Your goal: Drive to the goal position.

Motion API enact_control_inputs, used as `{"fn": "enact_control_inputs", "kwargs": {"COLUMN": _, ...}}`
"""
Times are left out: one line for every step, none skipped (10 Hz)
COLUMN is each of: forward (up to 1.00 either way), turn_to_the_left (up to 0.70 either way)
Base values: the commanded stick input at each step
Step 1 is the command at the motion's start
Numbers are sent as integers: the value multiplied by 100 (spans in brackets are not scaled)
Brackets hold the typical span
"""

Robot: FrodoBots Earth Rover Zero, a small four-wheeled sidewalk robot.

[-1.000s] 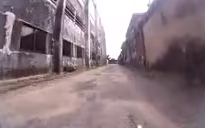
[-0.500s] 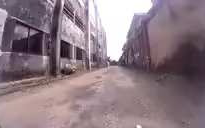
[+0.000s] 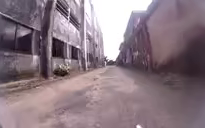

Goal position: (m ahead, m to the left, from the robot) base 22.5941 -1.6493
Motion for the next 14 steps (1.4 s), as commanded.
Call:
{"fn": "enact_control_inputs", "kwargs": {"forward": 100, "turn_to_the_left": 2}}
{"fn": "enact_control_inputs", "kwargs": {"forward": 100, "turn_to_the_left": 2}}
{"fn": "enact_control_inputs", "kwargs": {"forward": 100, "turn_to_the_left": -38}}
{"fn": "enact_control_inputs", "kwargs": {"forward": 100, "turn_to_the_left": -38}}
{"fn": "enact_control_inputs", "kwargs": {"forward": 100, "turn_to_the_left": 2}}
{"fn": "enact_control_inputs", "kwargs": {"forward": 100, "turn_to_the_left": 2}}
{"fn": "enact_control_inputs", "kwargs": {"forward": 100, "turn_to_the_left": -14}}
{"fn": "enact_control_inputs", "kwargs": {"forward": 100, "turn_to_the_left": -35}}
{"fn": "enact_control_inputs", "kwargs": {"forward": 100, "turn_to_the_left": -38}}
{"fn": "enact_control_inputs", "kwargs": {"forward": 100, "turn_to_the_left": 2}}
{"fn": "enact_control_inputs", "kwargs": {"forward": 100, "turn_to_the_left": 2}}
{"fn": "enact_control_inputs", "kwargs": {"forward": 100, "turn_to_the_left": -6}}
{"fn": "enact_control_inputs", "kwargs": {"forward": 100, "turn_to_the_left": -30}}
{"fn": "enact_control_inputs", "kwargs": {"forward": 100, "turn_to_the_left": -24}}
